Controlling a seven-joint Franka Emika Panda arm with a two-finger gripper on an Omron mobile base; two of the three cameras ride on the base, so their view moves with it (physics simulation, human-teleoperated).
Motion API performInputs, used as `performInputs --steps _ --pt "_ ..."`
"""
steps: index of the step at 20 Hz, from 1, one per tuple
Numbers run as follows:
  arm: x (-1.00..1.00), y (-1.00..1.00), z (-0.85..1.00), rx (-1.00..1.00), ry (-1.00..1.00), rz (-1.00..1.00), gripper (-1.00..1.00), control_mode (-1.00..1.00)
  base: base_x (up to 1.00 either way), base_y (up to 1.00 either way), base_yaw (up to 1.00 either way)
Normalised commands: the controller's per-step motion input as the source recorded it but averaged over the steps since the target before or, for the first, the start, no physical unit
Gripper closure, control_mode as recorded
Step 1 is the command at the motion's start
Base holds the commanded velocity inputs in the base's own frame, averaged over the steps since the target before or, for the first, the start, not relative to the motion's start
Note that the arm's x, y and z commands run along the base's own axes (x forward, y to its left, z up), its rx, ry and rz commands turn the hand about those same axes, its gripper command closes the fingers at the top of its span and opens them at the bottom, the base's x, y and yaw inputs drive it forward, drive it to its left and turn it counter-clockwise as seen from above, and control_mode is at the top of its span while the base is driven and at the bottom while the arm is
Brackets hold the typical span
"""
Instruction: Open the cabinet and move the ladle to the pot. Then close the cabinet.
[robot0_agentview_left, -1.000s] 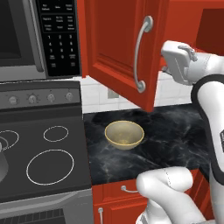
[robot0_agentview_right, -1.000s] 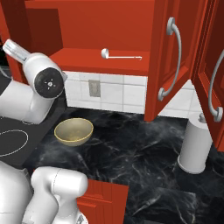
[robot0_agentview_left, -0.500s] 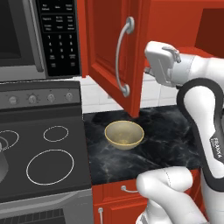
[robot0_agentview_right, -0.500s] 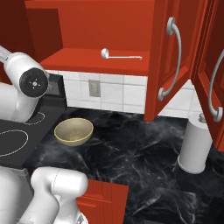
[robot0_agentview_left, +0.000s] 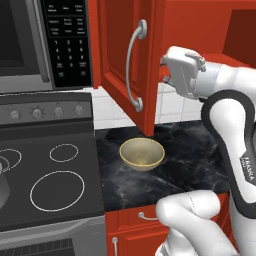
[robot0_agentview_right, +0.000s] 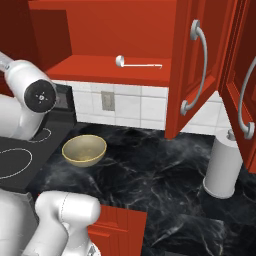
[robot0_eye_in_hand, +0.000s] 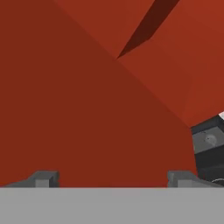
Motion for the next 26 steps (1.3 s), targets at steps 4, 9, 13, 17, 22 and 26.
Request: performInputs --steps 4,9,13,17,22,26 --pt "0.04 -0.69 0.18 -0.1 0.0 -0.16 -1.0 -1.0 0.0 0.0 0.0" --pt "0.24 -0.81 0.12 -0.14 0.0 -0.22 -1.0 -1.0 0.0 0.0 0.0" --pt "0.43 -0.69 0.02 -0.17 0.0 -0.2 -1.0 -1.0 0.0 0.0 0.0" --pt "0.64 -0.45 0.0 -0.18 0.0 -0.13 -1.0 -1.0 0.0 0.0 0.0" --pt "0.62 -0.31 0.0 -0.16 0.0 -0.02 -1.0 -1.0 0.0 0.0 0.0" --pt "0.52 -0.22 0.0 -0.16 0.0 0.0 -1.0 -1.0 0.0 0.0 0.0"
